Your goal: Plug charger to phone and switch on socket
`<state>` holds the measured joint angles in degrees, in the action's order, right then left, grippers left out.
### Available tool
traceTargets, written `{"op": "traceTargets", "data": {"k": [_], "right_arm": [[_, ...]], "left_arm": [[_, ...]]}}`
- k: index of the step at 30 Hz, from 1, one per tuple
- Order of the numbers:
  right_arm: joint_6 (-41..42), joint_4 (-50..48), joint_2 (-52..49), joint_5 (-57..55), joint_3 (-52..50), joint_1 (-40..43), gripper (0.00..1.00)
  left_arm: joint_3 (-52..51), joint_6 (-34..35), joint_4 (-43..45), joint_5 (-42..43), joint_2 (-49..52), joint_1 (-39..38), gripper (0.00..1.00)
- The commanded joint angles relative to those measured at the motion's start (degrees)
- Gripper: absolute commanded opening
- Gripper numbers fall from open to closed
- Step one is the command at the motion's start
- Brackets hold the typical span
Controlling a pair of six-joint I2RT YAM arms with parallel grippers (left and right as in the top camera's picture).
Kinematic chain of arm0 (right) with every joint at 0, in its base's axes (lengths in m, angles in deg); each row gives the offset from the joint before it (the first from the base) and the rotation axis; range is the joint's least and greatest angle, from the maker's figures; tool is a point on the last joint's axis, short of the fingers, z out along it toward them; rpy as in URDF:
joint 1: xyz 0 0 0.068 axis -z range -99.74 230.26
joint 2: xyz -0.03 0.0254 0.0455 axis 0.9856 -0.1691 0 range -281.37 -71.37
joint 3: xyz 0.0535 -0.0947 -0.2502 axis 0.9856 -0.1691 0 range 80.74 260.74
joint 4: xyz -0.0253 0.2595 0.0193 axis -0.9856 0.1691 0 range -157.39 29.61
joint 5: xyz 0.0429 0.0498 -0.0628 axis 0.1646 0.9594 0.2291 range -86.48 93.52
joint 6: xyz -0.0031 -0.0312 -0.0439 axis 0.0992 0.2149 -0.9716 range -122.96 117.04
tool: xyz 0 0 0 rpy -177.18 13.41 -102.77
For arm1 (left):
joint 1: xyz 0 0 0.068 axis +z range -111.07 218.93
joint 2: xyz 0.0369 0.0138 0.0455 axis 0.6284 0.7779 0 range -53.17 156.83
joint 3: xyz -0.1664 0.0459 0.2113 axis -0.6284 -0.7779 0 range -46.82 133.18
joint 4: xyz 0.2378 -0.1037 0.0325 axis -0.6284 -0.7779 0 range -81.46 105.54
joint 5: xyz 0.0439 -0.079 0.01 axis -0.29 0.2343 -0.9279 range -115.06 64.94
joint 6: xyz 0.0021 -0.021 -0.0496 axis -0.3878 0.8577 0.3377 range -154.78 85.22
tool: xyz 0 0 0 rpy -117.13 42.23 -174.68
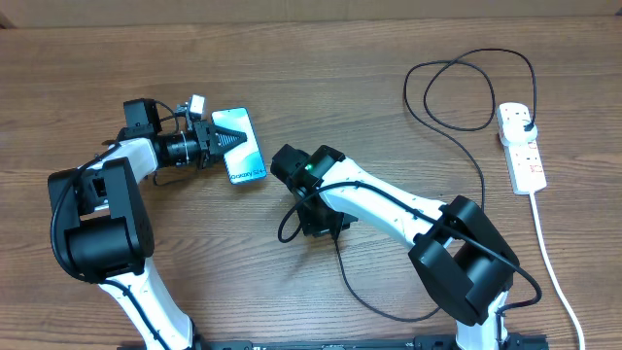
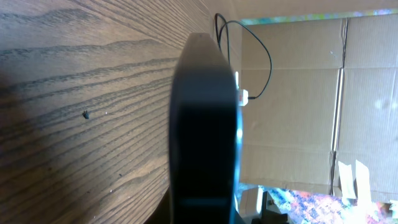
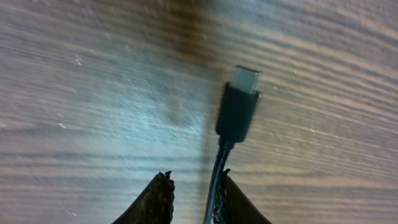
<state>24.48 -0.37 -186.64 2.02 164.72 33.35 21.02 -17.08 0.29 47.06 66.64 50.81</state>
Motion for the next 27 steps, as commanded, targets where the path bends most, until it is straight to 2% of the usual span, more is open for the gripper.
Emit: {"op": "traceTargets", "data": {"k": [1,6,10,13,21,25,27], "right_arm": [[-0.4,-1.2,0.2,0.1,-0.4,0.9,0.26],[-0.7,-1.4,0.2,0.1,-0.4,2.1,0.27],[-2.1,-1.8,0.2,0.1,-1.0,2.4,0.41],[-2.1,-5.0,0.2,0.1,-3.1,2.4,0.44],[-3.1,-8.3,0.0,0.3,-4.3,4.0,0.42],[-3.7,-10.3,-0.3,0.3,-4.3,5.8,0.33],[-3.7,-10.5,-0.8,0.7,-4.3,6.3,0.31]], "left_arm": [[0.1,0.4,0.0,1.8,-1.9,-0.2,0.04],[0.1,0.4,0.1,1.8,-1.9,-0.2,0.04],[0.1,0.4,0.1,1.8,-1.9,-0.2,0.04],[0.1,0.4,0.1,1.8,-1.9,-0.2,0.04],[0.1,0.4,0.1,1.8,-1.9,-0.2,0.04],[0.1,0.4,0.0,1.8,-1.9,-0.2,0.05],[0.1,0.4,0.0,1.8,-1.9,-0.2,0.04]]}}
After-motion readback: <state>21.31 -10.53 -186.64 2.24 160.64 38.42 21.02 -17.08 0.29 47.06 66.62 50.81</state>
